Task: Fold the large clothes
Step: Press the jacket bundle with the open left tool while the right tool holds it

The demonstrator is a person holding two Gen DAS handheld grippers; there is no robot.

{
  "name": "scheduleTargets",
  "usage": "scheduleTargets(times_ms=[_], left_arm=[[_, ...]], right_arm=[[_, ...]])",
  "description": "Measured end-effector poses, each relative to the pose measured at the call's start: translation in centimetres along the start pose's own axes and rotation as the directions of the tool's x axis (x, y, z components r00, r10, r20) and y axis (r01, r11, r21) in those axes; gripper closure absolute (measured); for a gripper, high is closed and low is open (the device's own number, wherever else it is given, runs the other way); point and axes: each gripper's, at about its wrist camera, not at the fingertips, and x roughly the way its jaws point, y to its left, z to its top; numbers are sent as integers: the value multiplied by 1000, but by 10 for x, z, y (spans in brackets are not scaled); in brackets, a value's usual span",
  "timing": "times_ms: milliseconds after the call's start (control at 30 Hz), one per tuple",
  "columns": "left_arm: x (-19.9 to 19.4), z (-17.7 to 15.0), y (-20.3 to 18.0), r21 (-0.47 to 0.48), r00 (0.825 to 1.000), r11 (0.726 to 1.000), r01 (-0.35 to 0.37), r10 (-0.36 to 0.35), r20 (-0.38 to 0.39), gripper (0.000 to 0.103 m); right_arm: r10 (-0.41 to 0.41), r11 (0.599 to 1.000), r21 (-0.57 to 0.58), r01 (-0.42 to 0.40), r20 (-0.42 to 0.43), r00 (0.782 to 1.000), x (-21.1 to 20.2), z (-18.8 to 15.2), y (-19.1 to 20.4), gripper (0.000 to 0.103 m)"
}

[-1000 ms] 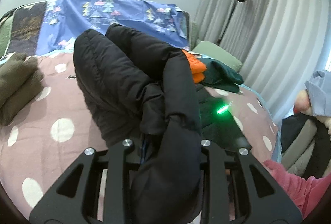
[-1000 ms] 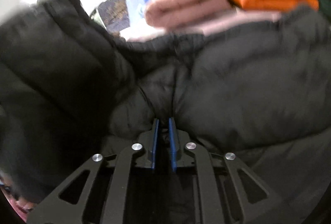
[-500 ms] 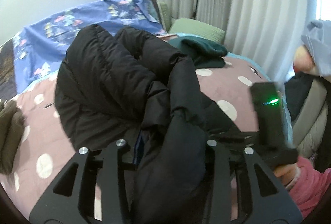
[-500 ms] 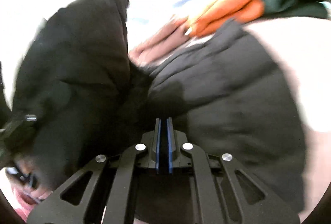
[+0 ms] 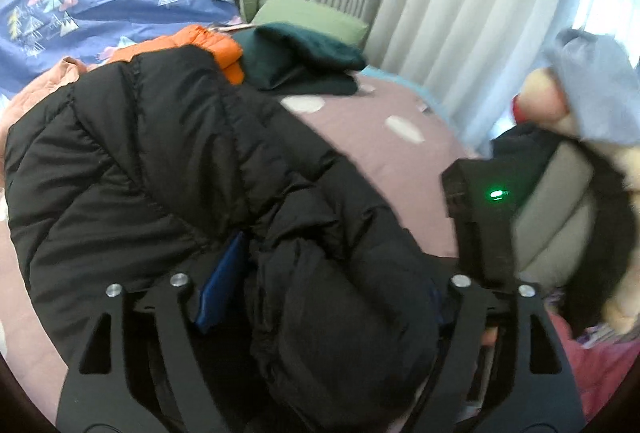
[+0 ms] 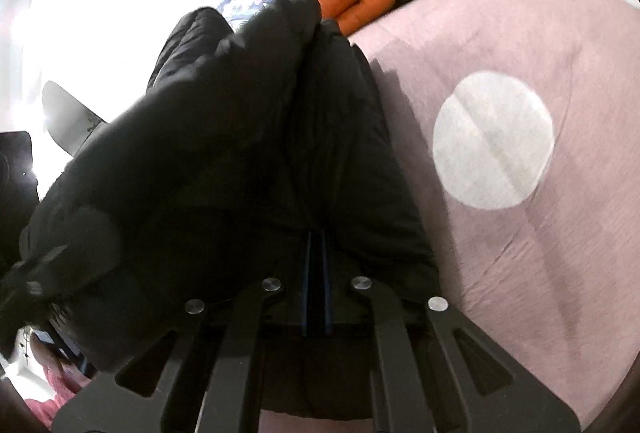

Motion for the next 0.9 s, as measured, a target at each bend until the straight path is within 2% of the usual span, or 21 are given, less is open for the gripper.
scheduleTargets(times_ms=[100,233,333,367,400,433,467,533,600,633,700,767,800,867,900], left_arm=[[-18,2,10,-51,996,996,78,-76,47,20],[-28,2,28,-128,996,989,74,-66,68,20],[-55,3,38,-158,982,977,141,-119,144,20],[-66,4,39,-149,977,977,151,-124,174,20],[-75,5,41,-140,974,979,145,-115,197,20],[-84,5,45,-131,971,984,124,-93,222,19],[-95,5,49,-123,968,989,76,-44,246,19],[-107,3,68,-157,960,986,-53,93,264,19],[-107,0,90,-214,946,963,-163,215,243,19],[-103,-3,106,-246,929,938,-243,298,220,19],[-90,-7,130,-290,916,906,-309,365,165,19],[-74,-9,146,-336,929,895,-292,349,122,20],[-65,-8,150,-355,944,900,-253,311,115,20],[-50,-2,146,-355,959,913,-203,258,117,21],[-39,4,137,-325,965,925,-195,241,107,21]], right_arm=[[-7,1000,-21,8,58,998,-28,-2,6,90],[4,995,-99,9,130,991,-69,-9,19,74],[18,989,-147,3,141,990,-90,-20,26,69],[34,988,-154,-13,136,990,-95,-25,31,65],[51,986,-163,-29,132,990,-99,-31,38,52],[63,984,-173,-39,132,989,-96,-26,36,43],[75,980,-195,-49,129,989,-97,-27,45,40],[77,967,-252,-44,123,989,-90,-27,65,31],[44,953,-302,-2,131,990,-85,-29,85,19],[15,946,-321,33,147,989,-77,-29,99,16],[-14,942,-330,65,154,988,-69,-28,111,15],[-52,945,-312,97,150,987,-61,-26,119,15],[-76,949,-292,116,144,987,-56,-24,119,15],[-82,960,-258,113,126,989,-49,-17,117,15],[-68,969,-231,94,115,991,-48,-16,111,15]])
